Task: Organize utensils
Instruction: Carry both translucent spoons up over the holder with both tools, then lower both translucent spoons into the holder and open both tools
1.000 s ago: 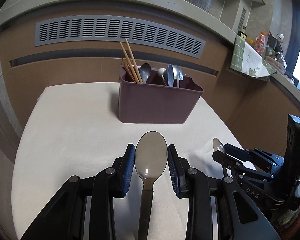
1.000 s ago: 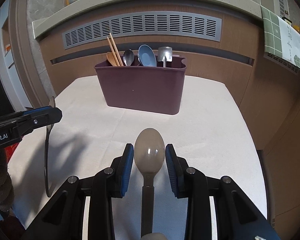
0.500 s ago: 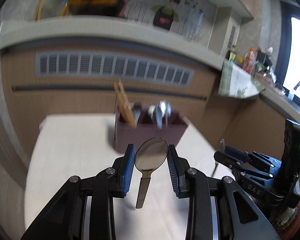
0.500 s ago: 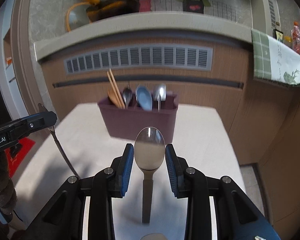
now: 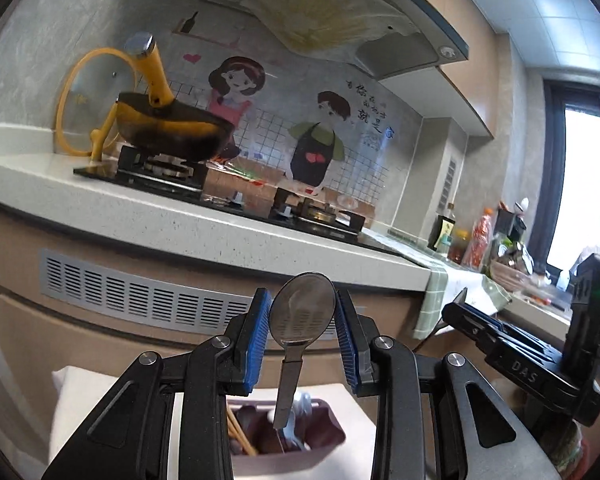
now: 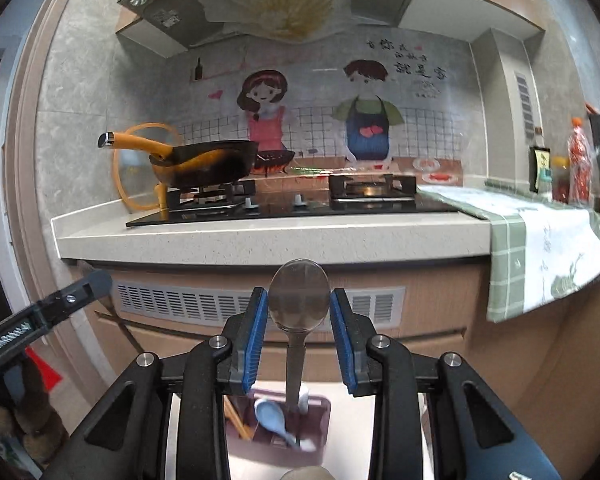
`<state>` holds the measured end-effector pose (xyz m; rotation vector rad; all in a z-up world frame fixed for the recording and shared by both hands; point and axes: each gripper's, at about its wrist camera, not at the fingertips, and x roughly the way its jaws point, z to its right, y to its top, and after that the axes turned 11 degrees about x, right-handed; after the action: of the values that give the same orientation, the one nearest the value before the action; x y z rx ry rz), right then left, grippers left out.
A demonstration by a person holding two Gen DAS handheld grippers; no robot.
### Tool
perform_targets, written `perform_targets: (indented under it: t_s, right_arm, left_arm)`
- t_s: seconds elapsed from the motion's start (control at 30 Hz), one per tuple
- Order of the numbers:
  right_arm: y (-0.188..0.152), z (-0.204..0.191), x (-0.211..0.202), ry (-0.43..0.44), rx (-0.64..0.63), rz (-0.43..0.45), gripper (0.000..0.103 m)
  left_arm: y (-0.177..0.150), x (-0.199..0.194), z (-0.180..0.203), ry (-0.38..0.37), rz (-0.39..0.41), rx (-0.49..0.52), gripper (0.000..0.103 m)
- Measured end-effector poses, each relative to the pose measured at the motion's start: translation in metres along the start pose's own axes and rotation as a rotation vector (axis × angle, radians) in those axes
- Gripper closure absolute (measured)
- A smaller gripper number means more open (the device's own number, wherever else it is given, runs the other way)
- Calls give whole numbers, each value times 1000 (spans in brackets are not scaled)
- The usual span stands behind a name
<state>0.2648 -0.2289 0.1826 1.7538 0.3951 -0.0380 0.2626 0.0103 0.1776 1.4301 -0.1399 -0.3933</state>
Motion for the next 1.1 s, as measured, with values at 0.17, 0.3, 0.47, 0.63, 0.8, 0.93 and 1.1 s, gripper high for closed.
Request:
perform_targets:
  t_s: [0.17,0.3,0.47,0.63,0.8,0.93,1.1]
  right_arm:
    - [-19,-4,33,-8,-53,-30,74]
    - [-45,3,66,-18,-68,-112,74]
    - [-76,11,103,-24,-72,-240,74]
    - [-102,22,127,-47,-65,-327,74]
    - [-123,33,144,-58,-47,-389,74]
    - [-135,41,150,-79,-35,-394,74]
    - [-143,43,151,-41,-17,-445,73]
  left_arm:
    - [-26,45,-15,4,-73,-13,70]
    - [-47,77,-23,-8,-147,-36,70]
    - [-76,109,-26,-37,-250,-41,70]
    - [-103,127,-29,-45,-335,-65,70]
    - [-123,132,-35,-43,-379,-101,70]
    - [-136,131,-39,-24,-403,-109,68]
    - [-136,116,-39,8,-366,-109,64]
